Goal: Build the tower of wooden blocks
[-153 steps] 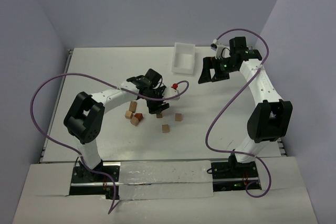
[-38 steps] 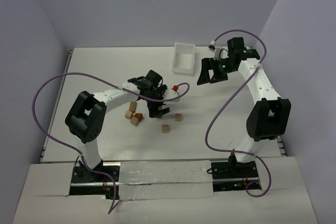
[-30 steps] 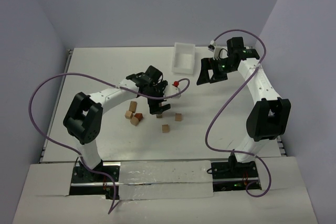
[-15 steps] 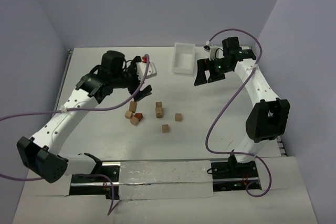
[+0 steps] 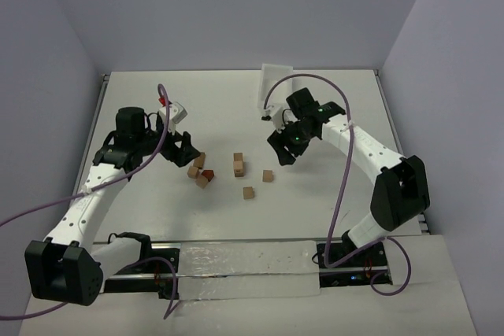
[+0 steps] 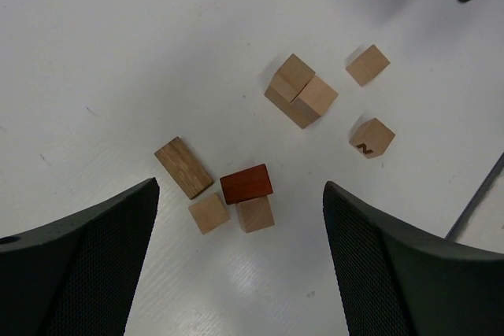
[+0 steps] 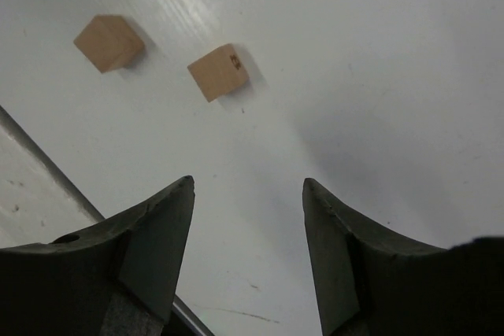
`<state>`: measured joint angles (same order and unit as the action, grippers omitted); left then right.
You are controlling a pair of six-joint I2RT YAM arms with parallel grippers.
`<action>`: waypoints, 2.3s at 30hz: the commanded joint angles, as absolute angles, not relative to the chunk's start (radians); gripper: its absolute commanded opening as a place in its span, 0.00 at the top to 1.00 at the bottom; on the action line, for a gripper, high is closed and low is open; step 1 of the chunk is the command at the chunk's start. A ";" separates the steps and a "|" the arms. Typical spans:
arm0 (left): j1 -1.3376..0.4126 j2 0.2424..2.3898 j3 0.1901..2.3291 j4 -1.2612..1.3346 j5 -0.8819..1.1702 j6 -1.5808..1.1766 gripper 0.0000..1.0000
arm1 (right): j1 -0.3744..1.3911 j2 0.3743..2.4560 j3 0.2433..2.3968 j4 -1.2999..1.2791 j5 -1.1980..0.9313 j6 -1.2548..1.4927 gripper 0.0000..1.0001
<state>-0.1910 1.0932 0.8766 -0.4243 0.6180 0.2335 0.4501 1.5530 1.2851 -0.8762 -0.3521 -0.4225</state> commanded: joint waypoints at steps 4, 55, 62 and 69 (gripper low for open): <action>-0.166 1.039 0.839 -0.310 0.698 0.170 0.10 | 0.504 1.619 1.224 -0.766 -0.345 -0.554 0.40; -0.163 1.040 0.832 -0.296 0.715 0.176 0.10 | 0.917 1.498 1.033 -0.666 -0.297 -0.523 0.71; -0.163 1.039 0.838 -0.308 0.715 0.190 0.10 | 0.988 1.549 1.029 -0.633 -0.258 -0.518 0.71; -0.163 1.035 0.825 -0.299 0.716 0.186 0.10 | 1.002 1.611 1.042 -0.607 -0.222 -0.491 0.71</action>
<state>-0.1680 1.0585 0.8276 -0.3363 0.6868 0.1871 0.9940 1.5772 1.0267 -0.6427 -0.2563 -0.5115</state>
